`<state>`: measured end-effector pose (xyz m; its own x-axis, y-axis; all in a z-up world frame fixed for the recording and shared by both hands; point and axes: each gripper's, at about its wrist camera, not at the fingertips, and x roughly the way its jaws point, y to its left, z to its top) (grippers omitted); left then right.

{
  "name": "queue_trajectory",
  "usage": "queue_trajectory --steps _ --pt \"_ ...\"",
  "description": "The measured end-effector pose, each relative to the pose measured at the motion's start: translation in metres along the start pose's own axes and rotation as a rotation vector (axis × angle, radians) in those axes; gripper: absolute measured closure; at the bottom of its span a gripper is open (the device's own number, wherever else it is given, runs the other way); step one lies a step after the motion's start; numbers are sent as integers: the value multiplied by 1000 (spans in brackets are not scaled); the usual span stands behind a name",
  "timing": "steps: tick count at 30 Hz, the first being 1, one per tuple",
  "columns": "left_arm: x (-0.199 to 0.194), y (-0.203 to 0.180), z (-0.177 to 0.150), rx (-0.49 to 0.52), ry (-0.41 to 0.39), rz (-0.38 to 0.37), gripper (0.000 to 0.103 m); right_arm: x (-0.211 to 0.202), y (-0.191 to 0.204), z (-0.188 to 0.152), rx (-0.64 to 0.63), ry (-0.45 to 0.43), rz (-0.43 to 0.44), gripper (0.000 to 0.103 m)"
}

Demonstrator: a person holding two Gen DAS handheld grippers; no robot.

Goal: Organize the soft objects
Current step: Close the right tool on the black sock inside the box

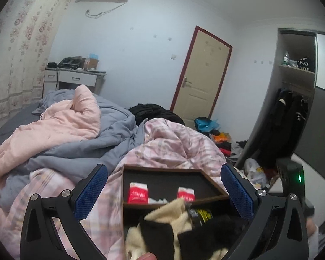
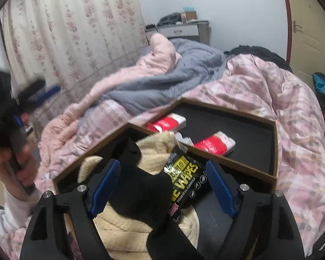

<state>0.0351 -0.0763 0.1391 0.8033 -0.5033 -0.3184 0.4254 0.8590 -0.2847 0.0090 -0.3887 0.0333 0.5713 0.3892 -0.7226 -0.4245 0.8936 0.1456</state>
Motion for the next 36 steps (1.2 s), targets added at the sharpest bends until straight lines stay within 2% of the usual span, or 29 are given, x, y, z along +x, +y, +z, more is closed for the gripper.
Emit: queue_trajectory --steps 2,3,5,10,14,17,21,24,26,28,30,32,36 --pt "13 -1 -9 -8 39 -8 0 3 1 -4 -4 19 -4 22" --pt "19 -1 -17 -28 84 -8 0 2 0 -5 1 17 -8 22" --pt "18 2 -32 -44 102 -41 0 -4 -2 -4 15 4 -36 22" --pt "-32 0 -49 8 7 -86 0 -20 6 -2 -25 -11 -64 22" --pt "-58 9 -62 -11 -76 -132 0 2 6 -7 -32 76 -87 22" --pt "-53 21 -66 -59 -66 -103 0 17 0 -9 18 139 -93 27" --pt "-41 32 -73 -123 -17 -90 0 29 -3 -16 24 212 -21 48" --pt "-35 32 -77 -128 14 -76 0 38 1 -20 1 256 10 54" --pt "-34 29 -78 -110 21 -70 0 42 6 -22 -24 280 10 66" --pt "-35 24 -80 -88 15 -67 0 42 9 -24 -43 288 5 84" --pt "-35 19 -80 -66 9 -62 0 40 12 -26 -63 286 10 91" --pt "-36 16 -80 -52 6 -55 0 38 13 -26 -70 274 6 94" --pt "-40 14 -79 -38 -17 -50 0 20 13 -18 -70 178 29 96"
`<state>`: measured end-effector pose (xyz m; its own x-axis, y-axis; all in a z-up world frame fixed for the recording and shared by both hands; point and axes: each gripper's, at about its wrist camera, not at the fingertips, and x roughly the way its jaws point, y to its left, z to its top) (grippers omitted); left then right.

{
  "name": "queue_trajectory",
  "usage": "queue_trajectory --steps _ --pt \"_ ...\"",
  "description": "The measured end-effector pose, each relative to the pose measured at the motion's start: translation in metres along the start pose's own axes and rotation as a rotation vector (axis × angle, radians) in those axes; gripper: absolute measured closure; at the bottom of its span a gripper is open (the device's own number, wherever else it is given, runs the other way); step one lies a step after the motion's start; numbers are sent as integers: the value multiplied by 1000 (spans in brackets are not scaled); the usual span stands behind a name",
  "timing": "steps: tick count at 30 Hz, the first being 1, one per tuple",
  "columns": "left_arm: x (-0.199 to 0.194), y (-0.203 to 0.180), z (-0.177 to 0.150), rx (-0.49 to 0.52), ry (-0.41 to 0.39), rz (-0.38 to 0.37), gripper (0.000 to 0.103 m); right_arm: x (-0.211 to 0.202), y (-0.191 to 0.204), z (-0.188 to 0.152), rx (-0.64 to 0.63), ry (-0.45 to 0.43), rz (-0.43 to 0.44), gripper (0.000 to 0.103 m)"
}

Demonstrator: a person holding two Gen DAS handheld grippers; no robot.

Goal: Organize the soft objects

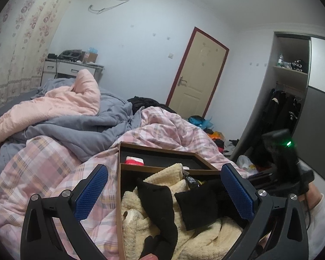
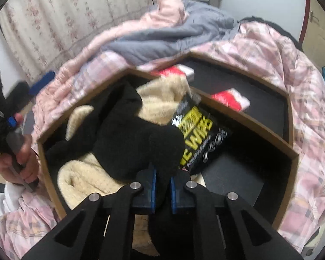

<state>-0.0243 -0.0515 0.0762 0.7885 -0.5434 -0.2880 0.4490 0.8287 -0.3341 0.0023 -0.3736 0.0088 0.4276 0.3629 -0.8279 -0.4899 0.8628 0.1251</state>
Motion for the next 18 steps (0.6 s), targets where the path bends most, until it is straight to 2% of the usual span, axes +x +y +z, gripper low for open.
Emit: queue_trajectory --steps 5,12,15,18 --pt "-6 2 3 -5 -30 6 0 -42 1 15 -21 -133 0 97" --pt "-8 5 3 -12 -32 14 0 -106 -7 53 -33 -310 -56 97" --pt "-8 5 3 -11 -32 15 0 -117 -16 71 -30 -370 -88 97" --pt "-8 6 3 -6 -33 18 0 -119 -28 87 -41 -423 -161 97"
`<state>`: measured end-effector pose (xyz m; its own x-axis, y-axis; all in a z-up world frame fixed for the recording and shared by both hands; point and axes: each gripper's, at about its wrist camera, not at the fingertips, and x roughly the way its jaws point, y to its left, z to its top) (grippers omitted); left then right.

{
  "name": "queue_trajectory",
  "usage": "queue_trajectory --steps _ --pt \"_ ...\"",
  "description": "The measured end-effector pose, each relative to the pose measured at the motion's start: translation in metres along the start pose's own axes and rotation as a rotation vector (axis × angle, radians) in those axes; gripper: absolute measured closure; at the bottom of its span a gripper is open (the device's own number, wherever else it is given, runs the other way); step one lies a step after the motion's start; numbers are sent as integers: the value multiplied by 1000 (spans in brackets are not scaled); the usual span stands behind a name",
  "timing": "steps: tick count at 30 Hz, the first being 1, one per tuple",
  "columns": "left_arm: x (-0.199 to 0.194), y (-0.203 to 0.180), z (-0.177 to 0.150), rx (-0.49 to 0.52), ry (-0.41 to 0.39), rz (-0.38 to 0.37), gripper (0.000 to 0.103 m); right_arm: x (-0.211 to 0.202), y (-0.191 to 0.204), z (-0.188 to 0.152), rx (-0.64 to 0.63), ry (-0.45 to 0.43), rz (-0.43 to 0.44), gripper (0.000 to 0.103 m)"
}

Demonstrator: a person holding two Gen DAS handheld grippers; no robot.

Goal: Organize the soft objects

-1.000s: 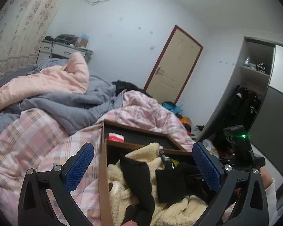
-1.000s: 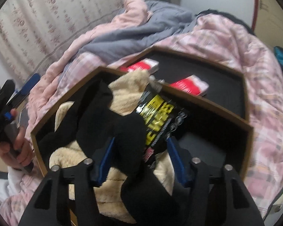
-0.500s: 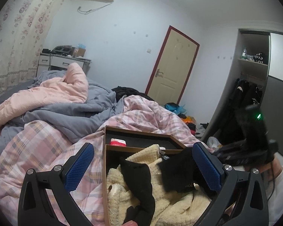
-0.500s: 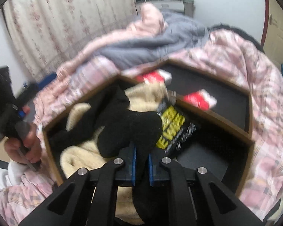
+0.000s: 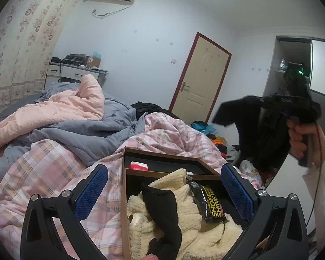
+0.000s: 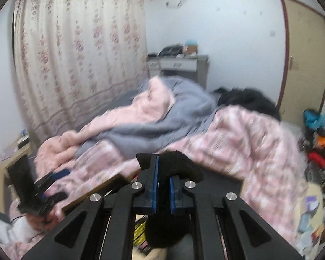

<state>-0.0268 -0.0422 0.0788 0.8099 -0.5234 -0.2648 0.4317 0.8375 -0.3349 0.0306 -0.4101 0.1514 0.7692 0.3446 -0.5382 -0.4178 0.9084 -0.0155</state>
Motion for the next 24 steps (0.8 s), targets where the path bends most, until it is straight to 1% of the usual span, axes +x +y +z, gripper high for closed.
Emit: queue_trajectory --steps 1,3,4,6,9,11,13,15,19,20,22,24 --pt "0 0 0 1 0 1 0 1 -2 -2 -10 -1 -19 97" --pt "1 0 0 2 4 3 0 19 -11 -4 -33 4 -52 97" --pt "2 0 -1 1 7 4 0 27 -14 -8 -44 15 -65 97" --pt "2 1 -1 0 9 4 0 53 -27 -18 -37 65 -96 97" --pt "4 2 -2 -1 16 8 0 87 -48 -37 19 142 -71 97" --pt "4 3 -2 -4 17 8 0 109 -59 -53 61 201 -77 97" --pt "5 3 -3 -8 20 7 0 119 -64 -64 87 244 -78 97" --pt "6 4 -3 -10 23 6 0 128 -74 -74 127 283 -75 97" --pt "4 3 -3 -10 18 6 0 123 -94 -90 156 355 -48 97" --pt "3 4 -2 -11 13 8 0 123 -95 -93 155 365 -55 97" --pt "1 6 0 -19 3 13 0 116 -96 -94 147 363 -101 97" --pt "-3 12 2 -39 -10 18 0 106 -98 -94 138 335 -114 96"
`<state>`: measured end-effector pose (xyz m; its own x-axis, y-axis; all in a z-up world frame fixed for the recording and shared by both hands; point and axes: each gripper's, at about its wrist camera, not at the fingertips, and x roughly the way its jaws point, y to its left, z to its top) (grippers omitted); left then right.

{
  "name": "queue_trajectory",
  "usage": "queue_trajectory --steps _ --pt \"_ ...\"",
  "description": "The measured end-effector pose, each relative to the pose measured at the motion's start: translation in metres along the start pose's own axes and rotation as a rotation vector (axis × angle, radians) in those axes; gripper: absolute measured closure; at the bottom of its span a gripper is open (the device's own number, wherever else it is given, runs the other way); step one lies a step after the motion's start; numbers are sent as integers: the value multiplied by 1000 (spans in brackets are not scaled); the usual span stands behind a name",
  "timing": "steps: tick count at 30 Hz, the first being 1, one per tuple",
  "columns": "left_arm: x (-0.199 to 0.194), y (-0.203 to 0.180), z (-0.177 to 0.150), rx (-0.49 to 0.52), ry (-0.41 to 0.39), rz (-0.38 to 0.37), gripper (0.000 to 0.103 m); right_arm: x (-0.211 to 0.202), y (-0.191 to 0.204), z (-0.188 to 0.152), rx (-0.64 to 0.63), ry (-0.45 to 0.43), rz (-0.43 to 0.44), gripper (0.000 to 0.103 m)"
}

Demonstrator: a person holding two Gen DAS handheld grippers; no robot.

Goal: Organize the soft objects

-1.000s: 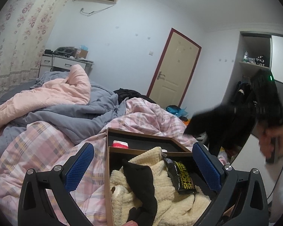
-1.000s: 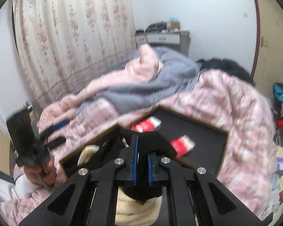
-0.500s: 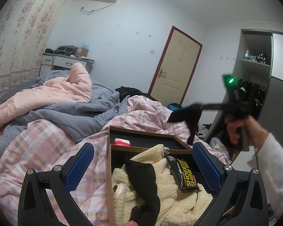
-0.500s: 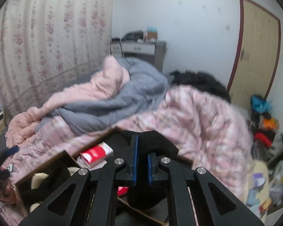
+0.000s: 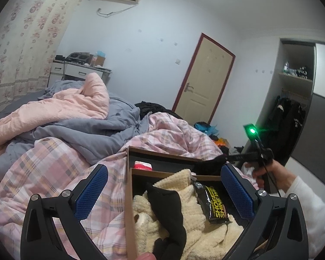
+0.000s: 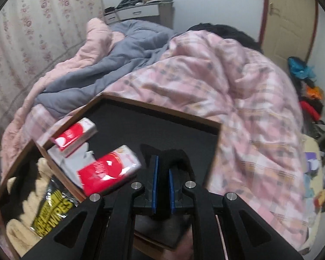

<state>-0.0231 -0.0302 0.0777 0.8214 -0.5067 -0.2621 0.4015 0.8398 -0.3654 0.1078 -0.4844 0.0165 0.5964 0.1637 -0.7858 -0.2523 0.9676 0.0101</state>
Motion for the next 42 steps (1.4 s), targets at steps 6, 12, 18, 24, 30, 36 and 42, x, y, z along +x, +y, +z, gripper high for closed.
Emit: queue_trajectory --steps 6,12,18,24,30,36,42 --pt "3 5 -1 -34 12 -6 0 -15 9 -7 -36 -62 93 3" --pt "-1 -7 -3 33 -8 8 0 -3 17 0 -8 -74 82 1" --pt "-2 -11 -4 53 -18 -7 0 -25 11 6 -8 -134 202 1" --pt "-2 -8 -3 37 -13 -6 0 -1 20 23 -21 135 70 1" --pt "-8 0 0 24 -45 16 0 -41 14 8 19 -105 174 1" --pt "-12 6 1 55 -69 70 0 -52 -53 -67 244 -223 -89 1" --pt "-18 15 4 87 -92 132 0 -16 -78 -154 313 -213 -318 0"
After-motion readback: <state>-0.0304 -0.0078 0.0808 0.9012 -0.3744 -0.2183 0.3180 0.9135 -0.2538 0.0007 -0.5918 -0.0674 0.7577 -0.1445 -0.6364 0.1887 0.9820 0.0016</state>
